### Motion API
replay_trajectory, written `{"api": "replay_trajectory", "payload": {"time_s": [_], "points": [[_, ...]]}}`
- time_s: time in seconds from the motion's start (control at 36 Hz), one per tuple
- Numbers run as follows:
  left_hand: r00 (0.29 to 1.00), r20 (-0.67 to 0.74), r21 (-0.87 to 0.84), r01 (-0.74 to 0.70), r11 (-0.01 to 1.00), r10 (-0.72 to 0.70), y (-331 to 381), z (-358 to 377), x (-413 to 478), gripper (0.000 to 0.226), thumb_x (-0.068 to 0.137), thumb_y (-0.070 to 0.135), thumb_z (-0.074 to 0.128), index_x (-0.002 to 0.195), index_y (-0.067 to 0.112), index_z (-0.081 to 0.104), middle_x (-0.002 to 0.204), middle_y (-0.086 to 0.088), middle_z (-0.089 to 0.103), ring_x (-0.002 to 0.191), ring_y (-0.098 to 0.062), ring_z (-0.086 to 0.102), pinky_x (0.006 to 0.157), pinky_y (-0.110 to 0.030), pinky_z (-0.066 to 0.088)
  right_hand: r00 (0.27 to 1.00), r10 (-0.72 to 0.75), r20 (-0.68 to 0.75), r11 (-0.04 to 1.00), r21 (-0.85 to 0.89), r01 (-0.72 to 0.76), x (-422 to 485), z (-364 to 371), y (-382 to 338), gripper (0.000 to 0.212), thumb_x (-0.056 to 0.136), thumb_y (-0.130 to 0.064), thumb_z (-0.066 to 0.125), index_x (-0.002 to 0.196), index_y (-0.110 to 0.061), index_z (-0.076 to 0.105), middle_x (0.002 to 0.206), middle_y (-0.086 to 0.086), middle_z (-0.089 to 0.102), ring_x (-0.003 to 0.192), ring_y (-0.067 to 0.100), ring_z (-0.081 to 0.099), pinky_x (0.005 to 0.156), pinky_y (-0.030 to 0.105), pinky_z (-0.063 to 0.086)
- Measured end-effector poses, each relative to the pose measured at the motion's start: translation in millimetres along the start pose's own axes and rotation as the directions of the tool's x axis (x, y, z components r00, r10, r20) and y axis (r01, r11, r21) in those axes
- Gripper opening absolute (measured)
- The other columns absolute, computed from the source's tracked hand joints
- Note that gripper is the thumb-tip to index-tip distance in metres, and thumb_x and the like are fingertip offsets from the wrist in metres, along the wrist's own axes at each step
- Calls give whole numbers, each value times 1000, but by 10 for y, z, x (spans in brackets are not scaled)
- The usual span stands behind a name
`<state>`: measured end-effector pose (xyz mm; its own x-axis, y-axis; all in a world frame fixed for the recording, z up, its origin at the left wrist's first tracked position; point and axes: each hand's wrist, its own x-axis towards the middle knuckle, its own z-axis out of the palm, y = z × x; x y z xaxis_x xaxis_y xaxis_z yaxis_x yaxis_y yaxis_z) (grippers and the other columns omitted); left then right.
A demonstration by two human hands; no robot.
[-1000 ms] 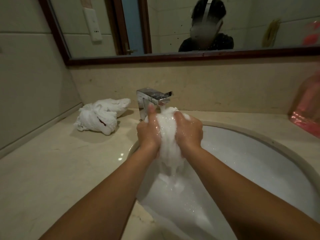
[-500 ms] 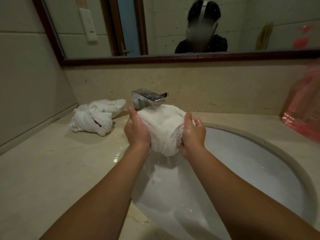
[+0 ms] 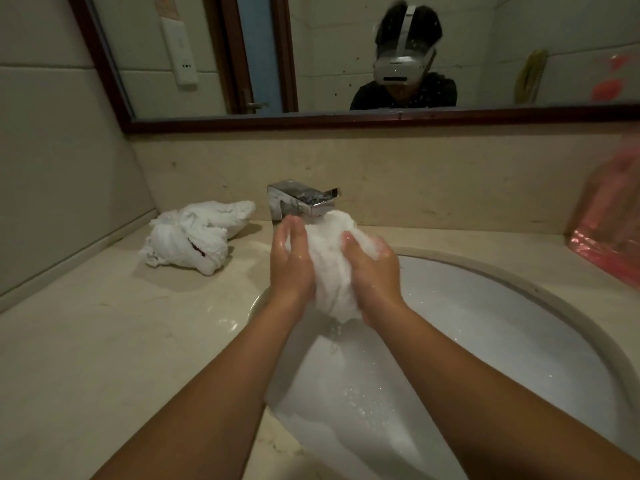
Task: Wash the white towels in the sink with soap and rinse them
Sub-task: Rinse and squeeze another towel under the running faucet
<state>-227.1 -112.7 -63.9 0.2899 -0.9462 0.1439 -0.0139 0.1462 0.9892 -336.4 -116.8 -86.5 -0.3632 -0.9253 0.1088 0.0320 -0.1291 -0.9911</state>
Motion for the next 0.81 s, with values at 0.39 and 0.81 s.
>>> {"api": "replay_trajectory", "payload": {"time_s": [0.39,0.81], "points": [[834,307,-67,500,863,-459,19,-50,-40,102,81,100,22,125,24,75,108,-11,81,95,-34,80,78,-50,66,990,-93,-102,982,158,108,41,-158,-109,31,90,-52,75,113,-38,59,122,-5,65,117,20,63,97,38,53],[984,-150,-172,71,983,-97,20,-97,35,63,86,71,71,82,8,73,79,-5,76,84,-26,77,86,-51,63,812,502,297,726,367,-582,-1,-109,-74,89,90,-91,38,112,-16,80,108,23,79,107,45,72,106,66,48]]}}
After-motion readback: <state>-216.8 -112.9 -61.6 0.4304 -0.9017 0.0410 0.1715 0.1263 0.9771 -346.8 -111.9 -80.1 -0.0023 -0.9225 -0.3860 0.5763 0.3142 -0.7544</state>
